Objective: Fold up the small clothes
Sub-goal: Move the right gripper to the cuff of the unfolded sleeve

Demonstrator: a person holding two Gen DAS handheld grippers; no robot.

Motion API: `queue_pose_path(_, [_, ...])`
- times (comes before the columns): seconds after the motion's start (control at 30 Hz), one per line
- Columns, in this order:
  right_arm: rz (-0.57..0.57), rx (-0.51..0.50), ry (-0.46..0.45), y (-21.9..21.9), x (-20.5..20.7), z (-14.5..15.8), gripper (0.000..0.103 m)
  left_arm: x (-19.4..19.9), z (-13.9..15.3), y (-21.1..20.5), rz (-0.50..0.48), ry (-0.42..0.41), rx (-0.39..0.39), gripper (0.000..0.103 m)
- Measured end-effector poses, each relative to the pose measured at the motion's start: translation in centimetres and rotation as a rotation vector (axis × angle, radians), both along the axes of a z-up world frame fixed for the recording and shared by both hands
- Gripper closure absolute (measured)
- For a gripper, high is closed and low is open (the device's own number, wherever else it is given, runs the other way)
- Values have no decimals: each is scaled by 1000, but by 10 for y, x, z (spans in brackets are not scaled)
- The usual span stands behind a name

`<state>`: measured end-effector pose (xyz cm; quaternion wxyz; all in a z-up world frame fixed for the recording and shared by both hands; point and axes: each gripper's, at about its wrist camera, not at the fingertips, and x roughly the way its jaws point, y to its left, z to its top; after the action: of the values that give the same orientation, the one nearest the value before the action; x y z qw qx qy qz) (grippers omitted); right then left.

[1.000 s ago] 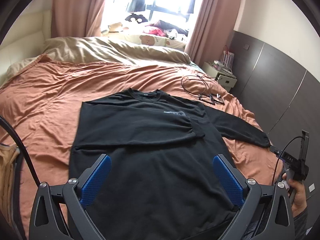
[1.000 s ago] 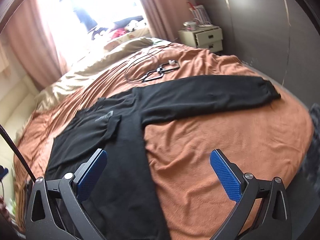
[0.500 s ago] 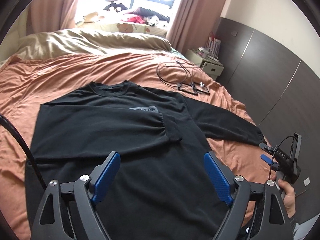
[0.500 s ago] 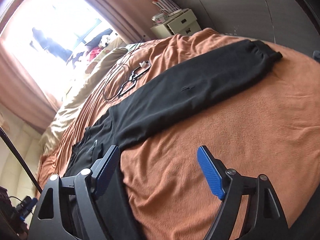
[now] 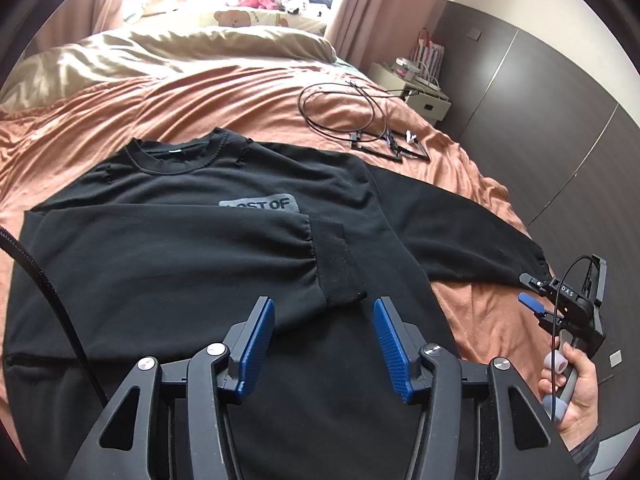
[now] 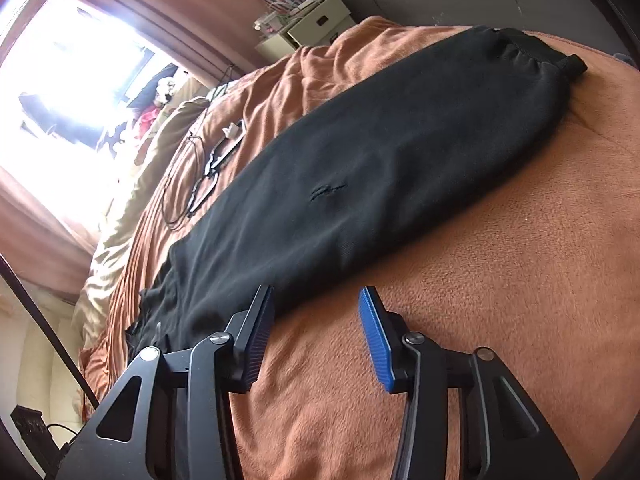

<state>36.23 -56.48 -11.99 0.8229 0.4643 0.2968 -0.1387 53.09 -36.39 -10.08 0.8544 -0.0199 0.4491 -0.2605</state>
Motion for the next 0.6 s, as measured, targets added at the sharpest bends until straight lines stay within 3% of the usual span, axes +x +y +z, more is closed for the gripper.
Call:
queue_pose_path(0.43, [-4, -24, 40, -2, 30, -2, 64, 42, -39, -30, -17, 55, 27, 57])
queue_pose_path(0.53, [-13, -32, 39, -6, 31, -6, 72, 48, -47, -33, -10, 65, 41, 57])
queue_pose_path(0.6, [-19, -31, 39, -9, 32, -9, 85, 52, -52, -34, -4, 71, 51, 57])
